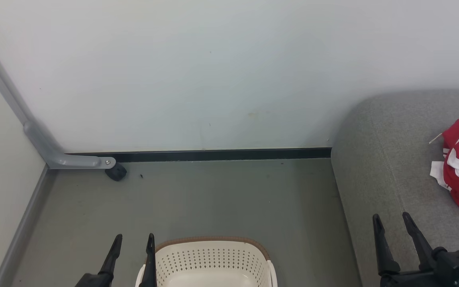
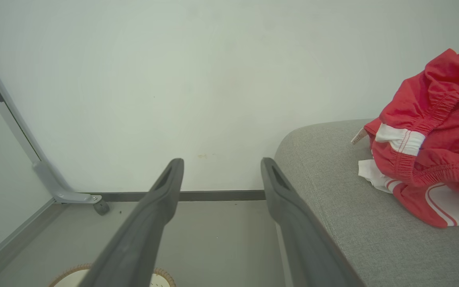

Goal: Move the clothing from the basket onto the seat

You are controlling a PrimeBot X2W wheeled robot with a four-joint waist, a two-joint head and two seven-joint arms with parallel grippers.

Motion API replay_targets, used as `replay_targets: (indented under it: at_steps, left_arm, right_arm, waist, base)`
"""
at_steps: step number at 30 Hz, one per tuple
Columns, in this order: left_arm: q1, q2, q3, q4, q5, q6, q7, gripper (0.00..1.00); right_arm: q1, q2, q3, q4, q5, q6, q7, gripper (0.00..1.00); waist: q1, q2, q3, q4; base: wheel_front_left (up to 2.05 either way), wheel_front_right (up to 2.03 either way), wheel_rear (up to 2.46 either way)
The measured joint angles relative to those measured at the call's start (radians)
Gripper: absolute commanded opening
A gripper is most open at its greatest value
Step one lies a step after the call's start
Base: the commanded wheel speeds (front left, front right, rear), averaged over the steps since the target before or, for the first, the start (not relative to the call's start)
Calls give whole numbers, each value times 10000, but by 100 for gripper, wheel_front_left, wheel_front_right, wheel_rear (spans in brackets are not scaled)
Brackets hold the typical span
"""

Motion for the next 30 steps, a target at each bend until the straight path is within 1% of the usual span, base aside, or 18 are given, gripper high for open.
replay_targets:
  at_steps: [11, 14, 18, 19, 24, 27, 30]
  left_arm:
    - [15, -27, 17, -15, 33, 6, 2, 100]
    - [15, -31, 27, -15, 48, 6, 8, 100]
    - [16, -40, 36, -19, 75, 6, 10, 100]
    - [17, -42, 33, -2, 73, 4, 8, 0]
    - [192, -61, 56, 311, -17, -21, 59, 0]
    - [188, -86, 157, 341, -174, -104, 157, 0]
    - [185, -104, 293, 393, -640, -150, 247, 0]
  right_arm:
    - [173, -6, 2, -119, 0, -13, 92, 100]
    - [173, -6, 2, -184, 2, -79, 94, 100]
    - [174, -8, 2, -219, 2, -84, 96, 100]
    - [176, 6, 6, -203, 2, -82, 90, 0]
    - [383, 196, -12, 107, 54, -77, 115, 0]
    - [374, 199, -96, 148, 368, -69, 215, 0]
    - [372, 240, -192, 201, 665, -27, 351, 0]
  waist:
    - [0, 0, 27, -4]
    - [0, 0, 34, -5]
    - [0, 0, 36, -4]
    - [0, 0, 37, -3]
    - [0, 0, 35, -6]
    - [0, 0, 14, -13]
    - [0, 0, -14, -22]
  base:
    - [0, 0, 0]
    - [0, 0, 0]
    - [0, 0, 0]
    - [0, 0, 0]
    - [0, 0, 0]
    - [0, 0, 0]
    - [0, 0, 0]
